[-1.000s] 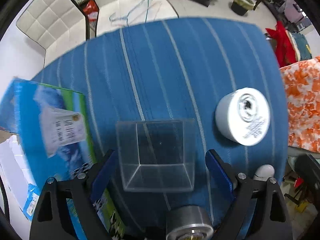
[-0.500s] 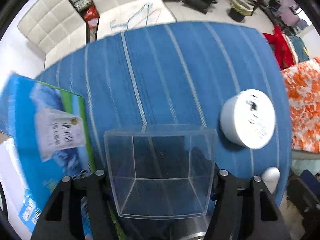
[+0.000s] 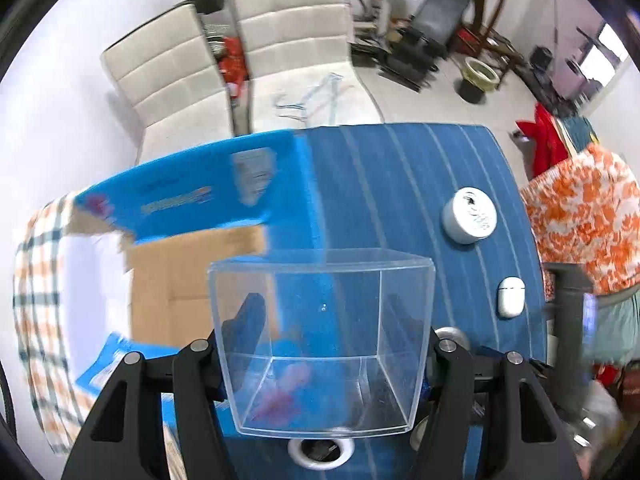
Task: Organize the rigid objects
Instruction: 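Grasp the silver metal cylinder with the right tool while the left tool lifts the clear box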
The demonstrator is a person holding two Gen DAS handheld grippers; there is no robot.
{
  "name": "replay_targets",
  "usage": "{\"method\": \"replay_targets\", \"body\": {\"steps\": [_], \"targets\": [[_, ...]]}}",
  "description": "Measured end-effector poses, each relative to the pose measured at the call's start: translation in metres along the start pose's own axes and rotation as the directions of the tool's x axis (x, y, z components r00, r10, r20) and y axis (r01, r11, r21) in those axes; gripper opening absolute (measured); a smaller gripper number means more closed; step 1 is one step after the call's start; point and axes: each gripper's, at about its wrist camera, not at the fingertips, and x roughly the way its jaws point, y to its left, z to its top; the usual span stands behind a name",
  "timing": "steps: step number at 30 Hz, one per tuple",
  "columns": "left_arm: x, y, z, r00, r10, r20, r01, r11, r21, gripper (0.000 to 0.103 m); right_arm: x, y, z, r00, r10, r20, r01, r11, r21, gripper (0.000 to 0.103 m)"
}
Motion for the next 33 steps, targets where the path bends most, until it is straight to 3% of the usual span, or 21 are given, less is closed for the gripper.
{"method": "replay_targets", "body": {"steps": [3, 6, 14, 20, 21, 25, 33], "targets": [[-0.001, 0.012, -0.009, 1.000, 0.029, -0.006, -0.029, 0.999, -0.043, 0.061, 0.023, 0.006, -0.006, 0.995, -0.097, -0.035, 0.096, 0.995, -0.016, 0.078], [-0.003, 0.028, -0.021, 0.999, 0.044, -0.020, -0.046, 0.996, -0.077, 0.061, 0.038, 0.005, -0.009, 0.991, -0.124, -0.044, 0.123, 0.992, -0.020, 0.076], [-0.004, 0.060, -0.047, 0.998, 0.062, -0.026, -0.065, 0.988, -0.138, 0.061, 0.035, 0.027, -0.029, 0.975, -0.217, 0.047, 0.221, 0.969, -0.115, 0.072], [-0.010, 0.083, -0.065, 0.998, 0.059, -0.023, -0.062, 0.986, -0.156, 0.061, 0.016, 0.043, -0.062, 0.950, -0.238, 0.201, 0.275, 0.944, -0.182, 0.071], [-0.009, 0.086, -0.066, 0.998, 0.051, -0.026, -0.055, 0.986, -0.158, 0.061, 0.012, 0.049, -0.069, 0.945, -0.236, 0.224, 0.280, 0.942, -0.187, 0.062], [-0.004, 0.093, -0.069, 0.999, 0.035, -0.040, -0.040, 0.988, -0.148, 0.061, -0.010, 0.068, -0.091, 0.912, -0.256, 0.322, 0.328, 0.925, -0.193, 0.063], [0.012, 0.105, -0.065, 0.998, 0.010, -0.057, -0.015, 0.995, -0.104, 0.061, -0.005, 0.050, -0.097, 0.951, -0.203, 0.233, 0.236, 0.964, -0.123, 0.064]]}}
